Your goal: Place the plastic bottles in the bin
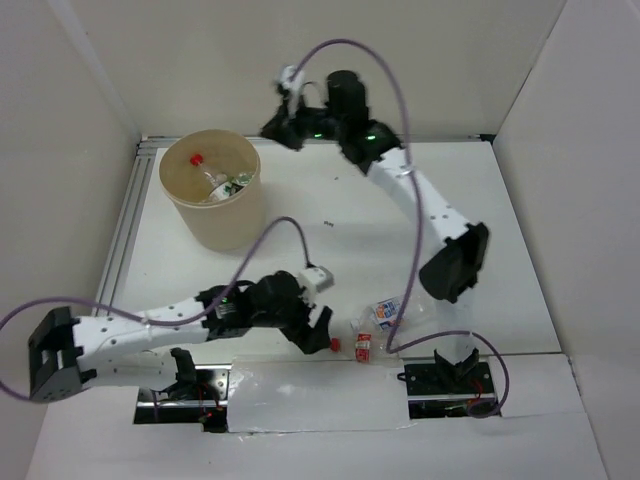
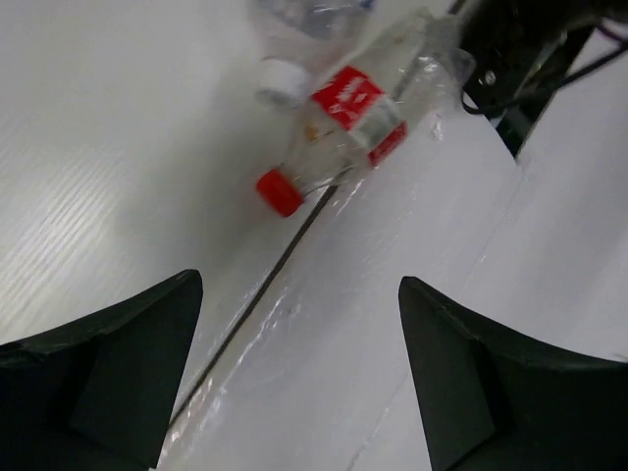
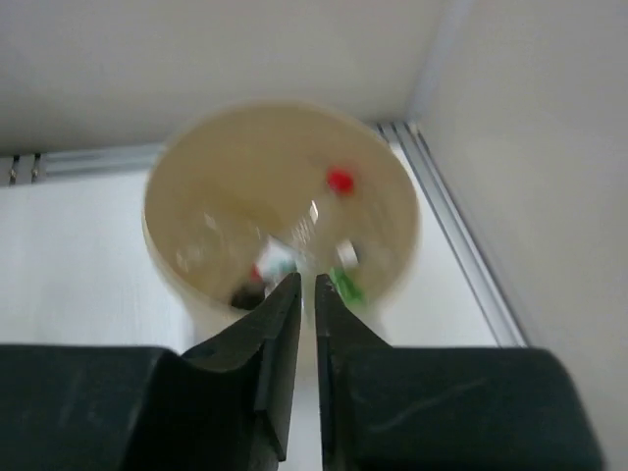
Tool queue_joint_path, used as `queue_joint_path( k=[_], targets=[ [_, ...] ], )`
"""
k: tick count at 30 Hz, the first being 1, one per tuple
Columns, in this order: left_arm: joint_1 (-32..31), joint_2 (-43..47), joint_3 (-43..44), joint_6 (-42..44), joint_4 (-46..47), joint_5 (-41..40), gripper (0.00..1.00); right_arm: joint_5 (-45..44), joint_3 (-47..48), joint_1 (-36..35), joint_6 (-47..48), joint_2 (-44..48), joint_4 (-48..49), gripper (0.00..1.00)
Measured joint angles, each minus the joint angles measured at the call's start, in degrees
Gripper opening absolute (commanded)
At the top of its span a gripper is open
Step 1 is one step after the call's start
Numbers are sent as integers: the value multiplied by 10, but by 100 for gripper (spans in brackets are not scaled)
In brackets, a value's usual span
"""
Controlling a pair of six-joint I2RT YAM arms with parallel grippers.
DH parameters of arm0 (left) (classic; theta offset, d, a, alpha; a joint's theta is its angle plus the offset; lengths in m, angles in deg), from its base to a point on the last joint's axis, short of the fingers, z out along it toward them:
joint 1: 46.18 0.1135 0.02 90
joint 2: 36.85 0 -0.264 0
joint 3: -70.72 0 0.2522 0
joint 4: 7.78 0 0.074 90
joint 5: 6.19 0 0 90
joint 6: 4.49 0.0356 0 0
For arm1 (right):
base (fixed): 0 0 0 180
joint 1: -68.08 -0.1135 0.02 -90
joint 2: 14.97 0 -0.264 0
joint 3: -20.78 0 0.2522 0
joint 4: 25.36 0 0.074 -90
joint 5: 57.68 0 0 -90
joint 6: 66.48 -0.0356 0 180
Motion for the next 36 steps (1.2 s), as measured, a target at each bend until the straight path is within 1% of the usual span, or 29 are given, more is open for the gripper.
queue_joint_path(
  k=[1,2,3,5,6,7,8,9,13,16,17,19,20,21,22,23,24,25,27,28,29,30,31,34,35,36],
  targets=[
    [-34,-31,19,29,9,-16,92,8,-33,28,-3,36,-10,16],
    [-63,-65,39,56,21,-29,91,22,-73,63,-2,77,-30,23],
    [-91,-100,56,79,37,-42,91,33,-113,102,-1,120,-49,28],
    [-130,-153,75,122,59,-66,91,51,-216,189,12,204,-76,36],
    [-142,-174,79,139,68,-76,89,54,-256,222,20,238,-92,41],
    [-149,-195,80,158,78,-85,89,60,-306,259,33,273,-110,41],
    [-151,-213,80,175,84,-91,88,67,-349,286,44,303,-128,43],
    [-152,-227,80,187,88,-94,88,76,-382,304,54,326,-148,43],
    [-153,-276,83,225,104,-118,88,121,-496,361,86,396,-200,46],
    [-155,-326,99,242,115,-141,83,152,-562,398,98,434,-221,46],
    [-155,-341,104,247,118,-146,74,158,-577,408,100,445,-227,46],
    [-155,-365,113,252,121,-147,61,167,-600,419,110,460,-230,46],
    [-156,-374,116,254,123,-147,52,170,-609,420,116,466,-234,46],
    [-156,-381,120,256,125,-146,38,173,-615,420,125,472,-240,46],
    [-158,-384,123,257,126,-145,13,176,-621,420,132,476,-244,47],
    [-160,-385,126,261,128,-148,5,178,-623,420,143,479,-252,47],
    [-162,-385,126,259,129,-151,4,180,-627,420,155,481,-257,47],
    [-164,-383,126,256,127,-154,0,181,-631,421,164,483,-261,48],
    [-169,-371,123,246,119,-164,0,183,-641,428,185,488,-276,54],
    [-171,-356,118,244,113,-169,0,183,-646,433,194,490,-285,58],
    [-172,-337,112,241,106,-176,0,185,-651,439,203,492,-291,68],
    [-173,-307,103,235,94,-187,0,186,-656,446,212,493,-299,89],
    [-174,-277,96,232,82,-198,0,186,-660,453,218,494,-306,94],
    [-169,-161,86,221,36,-233,0,191,-670,478,270,497,-332,95],
    [-163,-124,86,217,26,-245,0,191,-671,479,273,498,-333,95],
    [-148,-82,86,214,19,-250,0,192,-676,486,293,501,-339,95]
  ],
)
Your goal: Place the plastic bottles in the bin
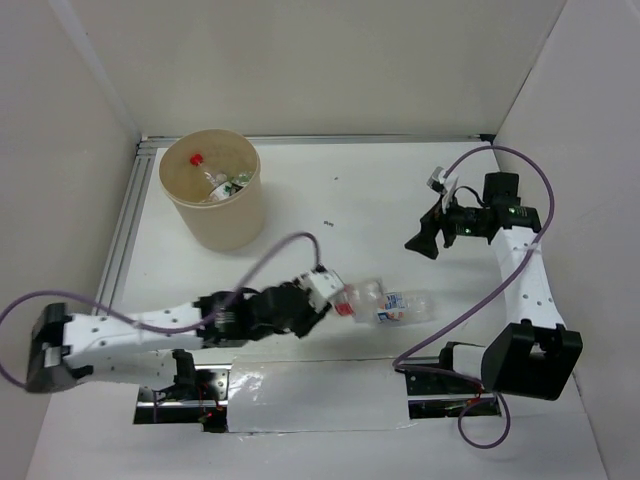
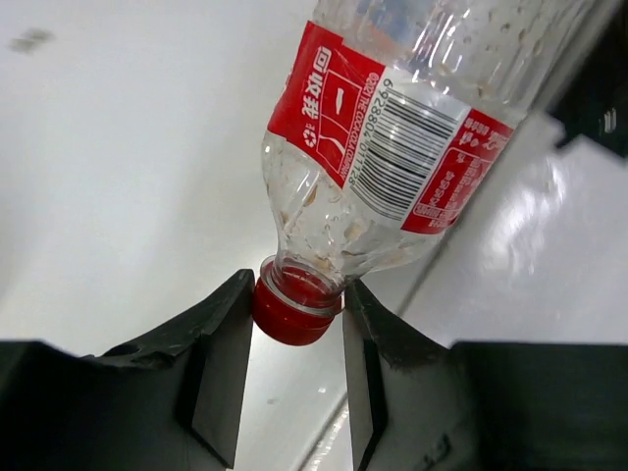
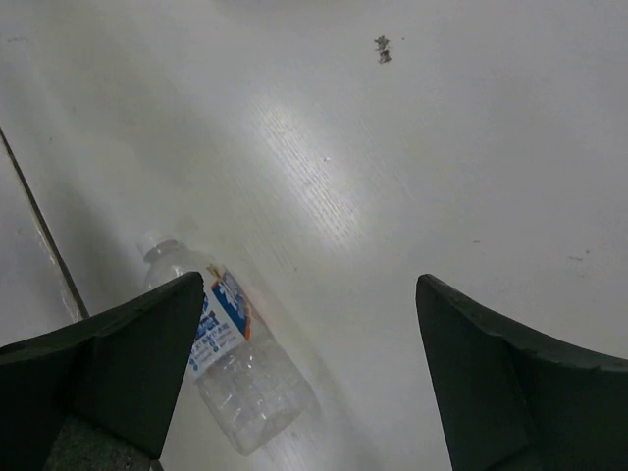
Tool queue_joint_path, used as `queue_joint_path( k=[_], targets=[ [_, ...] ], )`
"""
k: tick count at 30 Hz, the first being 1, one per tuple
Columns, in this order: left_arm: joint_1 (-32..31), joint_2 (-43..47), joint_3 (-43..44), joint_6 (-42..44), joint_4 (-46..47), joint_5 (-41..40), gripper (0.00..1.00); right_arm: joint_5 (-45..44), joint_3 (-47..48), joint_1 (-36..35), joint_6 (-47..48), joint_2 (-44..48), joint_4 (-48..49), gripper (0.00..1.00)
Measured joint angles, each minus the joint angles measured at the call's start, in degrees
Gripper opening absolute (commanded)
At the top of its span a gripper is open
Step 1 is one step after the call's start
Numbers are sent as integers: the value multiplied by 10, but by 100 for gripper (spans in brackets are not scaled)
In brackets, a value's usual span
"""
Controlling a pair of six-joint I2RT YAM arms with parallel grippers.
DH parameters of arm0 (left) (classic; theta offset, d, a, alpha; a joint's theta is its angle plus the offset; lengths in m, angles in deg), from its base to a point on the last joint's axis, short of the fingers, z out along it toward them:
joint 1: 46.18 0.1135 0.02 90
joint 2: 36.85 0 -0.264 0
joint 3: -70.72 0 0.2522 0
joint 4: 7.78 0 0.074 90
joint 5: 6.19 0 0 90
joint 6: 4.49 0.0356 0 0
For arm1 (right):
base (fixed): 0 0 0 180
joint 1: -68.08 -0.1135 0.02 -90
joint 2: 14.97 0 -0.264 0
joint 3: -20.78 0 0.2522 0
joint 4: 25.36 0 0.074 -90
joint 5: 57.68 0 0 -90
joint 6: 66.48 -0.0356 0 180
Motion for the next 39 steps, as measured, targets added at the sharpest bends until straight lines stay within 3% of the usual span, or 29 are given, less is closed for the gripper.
queue_joint_path(
  k=[1,3,4,6,9,12,14,16,17,19,20,22,23,24,25,27,33,39],
  targets=[
    [19,38,0,-2,-10,-8,0,1,-6,5,15,3,-7,93],
    [89,115,2,-9,-23,-19,0,3,-21,13,54,10,-25,76],
    [169,172,9,-12,-26,-30,0,4,-27,14,73,11,-36,45],
    [224,192,21,-13,-25,-42,0,5,-41,14,112,12,-55,23],
    [348,194,76,-25,-21,-48,0,0,-59,-1,152,10,-79,17],
    [466,126,165,-46,-17,-49,0,-10,-74,-32,170,10,-93,26],
    [520,73,221,-64,-23,-51,2,-16,-79,-48,170,14,-92,47],
    [559,13,265,-79,-32,-55,3,-23,-86,-58,167,26,-90,57],
    [571,-13,276,-85,-34,-64,8,-27,-90,-62,164,34,-90,70],
    [586,-56,283,-90,-47,-78,12,-31,-95,-67,158,51,-90,80],
    [589,-76,284,-94,-55,-83,24,-33,-96,-68,157,59,-90,88],
    [596,-111,286,-102,-72,-90,42,-36,-98,-72,154,71,-89,95],
    [598,-125,288,-103,-79,-92,52,-36,-100,-75,155,77,-89,97],
    [599,-136,289,-103,-85,-94,77,-36,-102,-78,157,80,-89,100],
    [600,-146,290,-105,-92,-95,88,-38,-104,-84,161,83,-90,100],
    [601,-153,293,-112,-101,-96,100,-43,-106,-102,171,84,-89,100],
    [572,-154,360,-101,-115,-125,100,-91,-146,-195,171,72,-56,100],
    [394,-76,348,-24,-108,-156,100,-176,-201,-252,156,14,11,98]
  ],
)
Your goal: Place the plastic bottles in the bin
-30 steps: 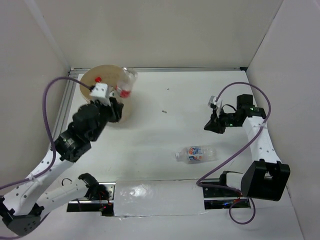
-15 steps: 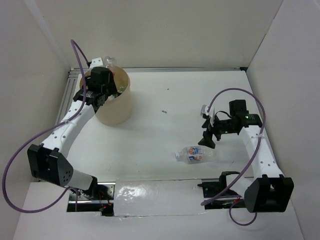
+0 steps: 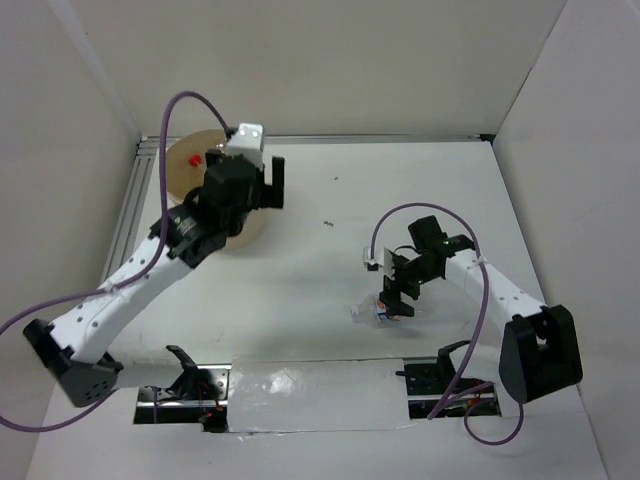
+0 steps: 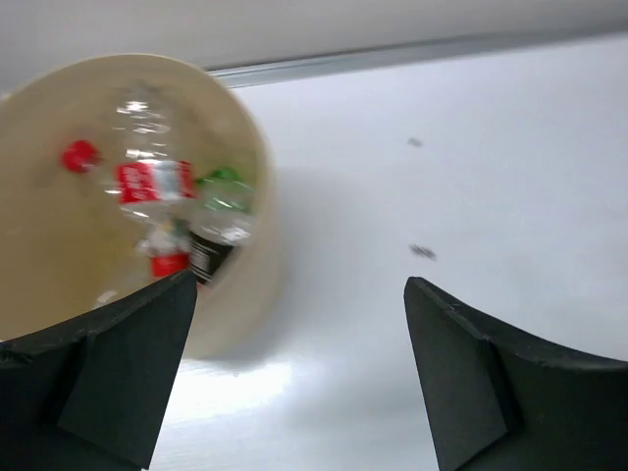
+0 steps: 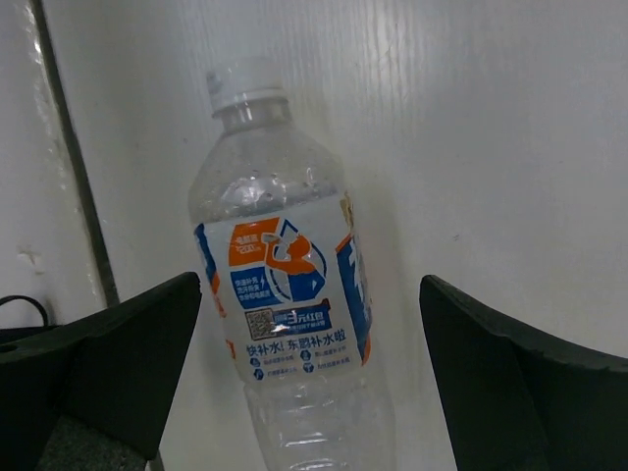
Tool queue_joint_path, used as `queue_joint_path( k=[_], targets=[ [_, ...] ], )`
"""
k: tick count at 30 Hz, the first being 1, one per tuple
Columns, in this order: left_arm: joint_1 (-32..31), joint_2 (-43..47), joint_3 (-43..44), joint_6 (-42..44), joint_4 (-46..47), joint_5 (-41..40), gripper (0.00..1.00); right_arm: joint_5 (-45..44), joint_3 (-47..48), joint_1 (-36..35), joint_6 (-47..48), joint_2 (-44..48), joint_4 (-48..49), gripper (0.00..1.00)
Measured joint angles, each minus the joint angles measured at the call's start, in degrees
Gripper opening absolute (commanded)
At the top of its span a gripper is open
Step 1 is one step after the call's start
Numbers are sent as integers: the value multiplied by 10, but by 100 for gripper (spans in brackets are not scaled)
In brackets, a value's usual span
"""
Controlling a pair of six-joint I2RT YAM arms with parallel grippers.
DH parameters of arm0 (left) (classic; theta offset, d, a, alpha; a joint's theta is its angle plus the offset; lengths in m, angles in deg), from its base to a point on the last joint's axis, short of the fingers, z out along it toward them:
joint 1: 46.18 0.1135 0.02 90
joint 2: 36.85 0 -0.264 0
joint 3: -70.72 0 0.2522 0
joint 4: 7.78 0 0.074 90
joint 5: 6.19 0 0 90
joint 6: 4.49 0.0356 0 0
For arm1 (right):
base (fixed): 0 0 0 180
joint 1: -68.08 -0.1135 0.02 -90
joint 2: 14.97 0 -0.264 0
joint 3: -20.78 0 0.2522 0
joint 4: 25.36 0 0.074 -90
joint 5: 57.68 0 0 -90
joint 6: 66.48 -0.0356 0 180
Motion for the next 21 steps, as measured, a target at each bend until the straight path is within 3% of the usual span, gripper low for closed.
queue_joint_path(
  k=[4,9,10,14,17,21],
  targets=[
    [-108,112,-108,5,-2,19,98,-53,-32,-27,-3,-30,32,85],
    [-186,220,-292,-106,-24,34,95,-90,-48,-41,8,-43,54,37],
    [-199,230,-321,-135,-33,37,94,-91,-45,-41,10,-45,52,32],
    [-259,246,-420,-247,-60,51,94,-100,-13,-41,12,-59,33,28],
    [-307,242,-449,-318,-63,55,94,-83,147,-37,-10,-111,-13,28],
    [-338,212,-463,-381,-40,59,94,-39,421,-40,-78,-197,22,30]
  ],
)
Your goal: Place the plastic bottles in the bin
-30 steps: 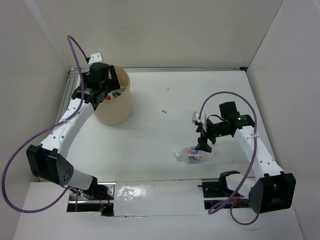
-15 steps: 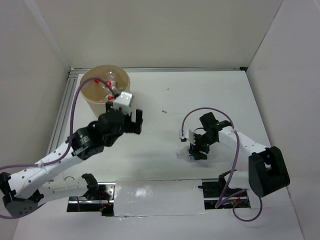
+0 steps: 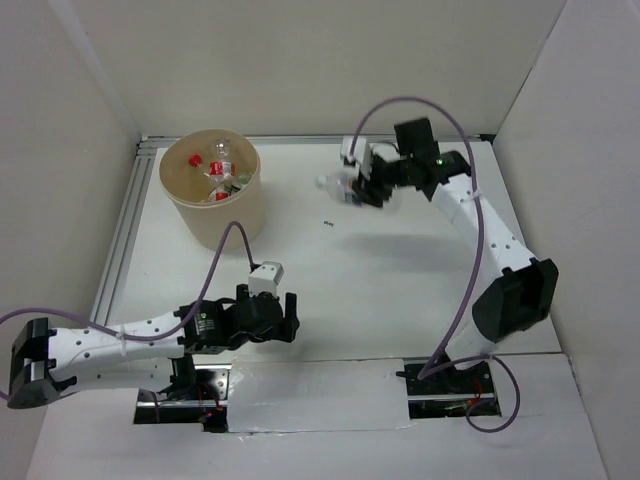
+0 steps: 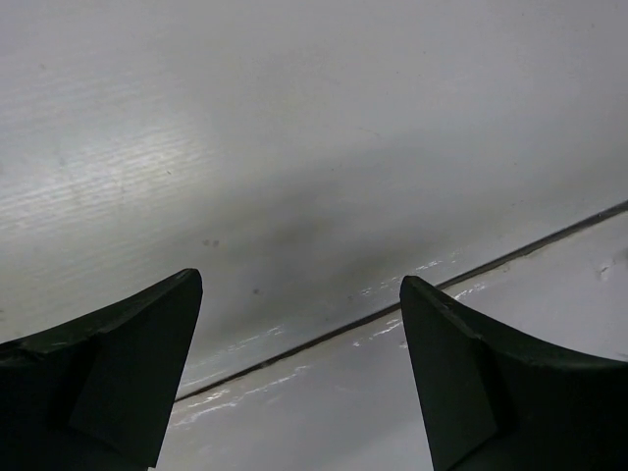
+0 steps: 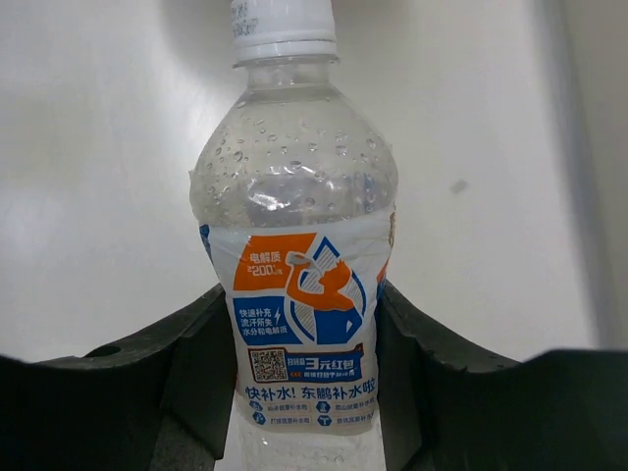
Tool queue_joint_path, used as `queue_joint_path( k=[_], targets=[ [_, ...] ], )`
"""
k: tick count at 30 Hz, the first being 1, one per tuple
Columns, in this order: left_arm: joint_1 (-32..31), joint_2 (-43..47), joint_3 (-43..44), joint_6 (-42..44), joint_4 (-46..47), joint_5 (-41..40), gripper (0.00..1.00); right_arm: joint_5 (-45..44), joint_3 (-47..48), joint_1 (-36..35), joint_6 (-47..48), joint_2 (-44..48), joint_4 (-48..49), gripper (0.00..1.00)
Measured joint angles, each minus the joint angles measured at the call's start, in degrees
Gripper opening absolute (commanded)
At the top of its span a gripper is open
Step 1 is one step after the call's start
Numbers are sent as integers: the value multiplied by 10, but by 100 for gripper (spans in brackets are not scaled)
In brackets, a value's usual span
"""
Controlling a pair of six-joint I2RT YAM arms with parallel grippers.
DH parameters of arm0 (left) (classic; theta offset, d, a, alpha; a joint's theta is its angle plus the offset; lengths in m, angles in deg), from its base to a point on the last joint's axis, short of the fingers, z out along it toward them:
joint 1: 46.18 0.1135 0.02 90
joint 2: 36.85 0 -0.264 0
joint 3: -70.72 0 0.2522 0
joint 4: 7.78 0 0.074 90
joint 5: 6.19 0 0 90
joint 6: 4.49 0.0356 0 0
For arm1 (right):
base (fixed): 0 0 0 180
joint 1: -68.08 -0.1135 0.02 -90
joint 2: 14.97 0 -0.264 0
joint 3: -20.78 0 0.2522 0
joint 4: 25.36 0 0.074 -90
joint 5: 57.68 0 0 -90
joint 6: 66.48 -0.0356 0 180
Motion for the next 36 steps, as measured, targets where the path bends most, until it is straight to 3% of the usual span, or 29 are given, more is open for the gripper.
queue_joint_path(
  k=[5,11,17,20,22,26,36],
  targets=[
    [-16,-36,-60,-57,46,27,94,44,225,-59,-109,-85,104,33],
    [-40,-40,-94,-101,59,42,94,59,366,-196,-214,-216,241,33],
    [-57,-13,-114,-134,65,50,94,49,499,-276,-265,-364,309,36],
    [-63,-8,-117,-146,64,50,94,44,517,-289,-274,-401,318,52],
    [-66,-8,-117,-149,64,50,94,39,517,-291,-275,-414,324,80],
    [-73,-15,-117,-150,66,50,95,19,517,-289,-273,-426,321,100],
    [-79,-82,-91,-130,81,48,97,-51,513,-237,-313,-388,270,100]
  ],
)
